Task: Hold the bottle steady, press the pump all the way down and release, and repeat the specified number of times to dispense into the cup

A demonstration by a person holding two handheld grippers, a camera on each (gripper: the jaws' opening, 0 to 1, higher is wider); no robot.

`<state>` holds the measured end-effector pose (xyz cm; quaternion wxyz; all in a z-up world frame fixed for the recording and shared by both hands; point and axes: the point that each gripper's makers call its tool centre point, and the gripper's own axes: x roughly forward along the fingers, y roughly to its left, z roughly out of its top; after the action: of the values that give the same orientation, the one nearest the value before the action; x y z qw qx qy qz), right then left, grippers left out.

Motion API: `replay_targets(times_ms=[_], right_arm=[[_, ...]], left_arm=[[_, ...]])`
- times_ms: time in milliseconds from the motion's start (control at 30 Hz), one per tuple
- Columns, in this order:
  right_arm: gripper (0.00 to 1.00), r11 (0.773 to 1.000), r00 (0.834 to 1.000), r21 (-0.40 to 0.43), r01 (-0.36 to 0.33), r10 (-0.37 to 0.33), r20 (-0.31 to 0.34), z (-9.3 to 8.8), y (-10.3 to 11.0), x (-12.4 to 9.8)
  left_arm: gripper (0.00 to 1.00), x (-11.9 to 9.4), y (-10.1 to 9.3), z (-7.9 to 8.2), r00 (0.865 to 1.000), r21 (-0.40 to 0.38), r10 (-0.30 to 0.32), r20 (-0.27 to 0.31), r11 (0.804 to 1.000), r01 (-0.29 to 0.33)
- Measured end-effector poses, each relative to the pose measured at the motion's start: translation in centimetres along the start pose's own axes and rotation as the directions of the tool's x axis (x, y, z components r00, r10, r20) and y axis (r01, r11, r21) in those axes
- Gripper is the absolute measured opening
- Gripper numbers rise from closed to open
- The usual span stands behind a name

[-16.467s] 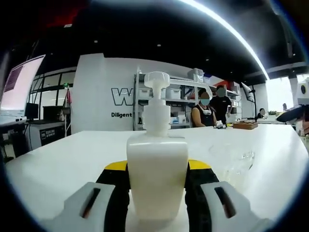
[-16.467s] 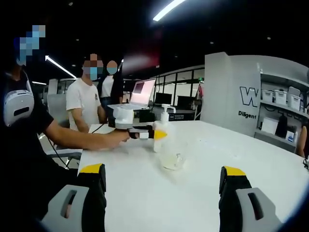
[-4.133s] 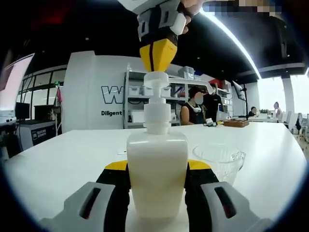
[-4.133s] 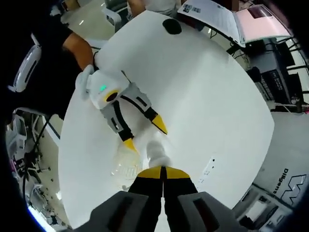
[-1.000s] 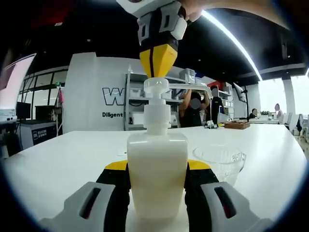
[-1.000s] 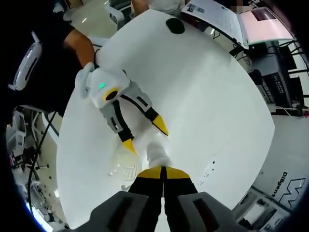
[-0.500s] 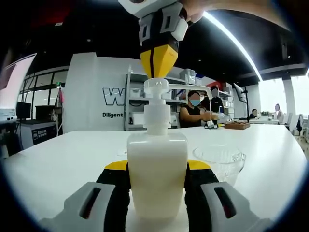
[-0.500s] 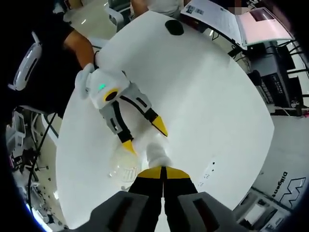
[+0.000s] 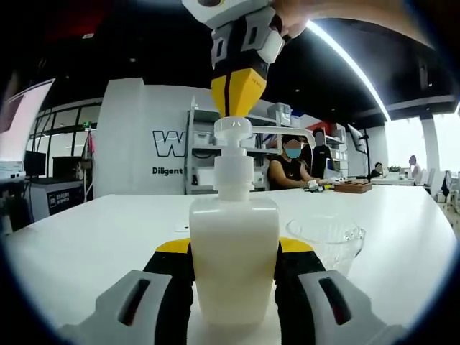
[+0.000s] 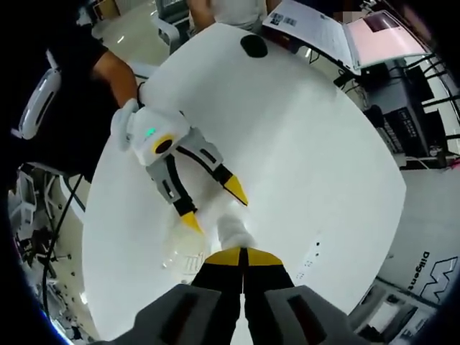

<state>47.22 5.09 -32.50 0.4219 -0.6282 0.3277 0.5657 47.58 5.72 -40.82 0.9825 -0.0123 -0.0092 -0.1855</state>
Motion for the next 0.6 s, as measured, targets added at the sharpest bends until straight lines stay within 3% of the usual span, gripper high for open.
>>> replay_targets(times_ms=[133, 600], right_arm=[[0.00, 1.000, 0.999, 0.000, -0.017, 0.017, -0.038, 0.09, 0.08, 0.08], [0.00, 1.000, 0.998, 0.012, -0.028, 0.028, -0.049, -0.05, 0.20, 0.34]], left_arm=[[0.41, -0.08, -0.04, 0.00, 1.000, -0.001, -0.001, 0.000, 1.000, 0.001], [0.41, -0.14, -0.05, -0.02, 1.000, -0.003, -0.003, 0.001, 1.000, 0.003]])
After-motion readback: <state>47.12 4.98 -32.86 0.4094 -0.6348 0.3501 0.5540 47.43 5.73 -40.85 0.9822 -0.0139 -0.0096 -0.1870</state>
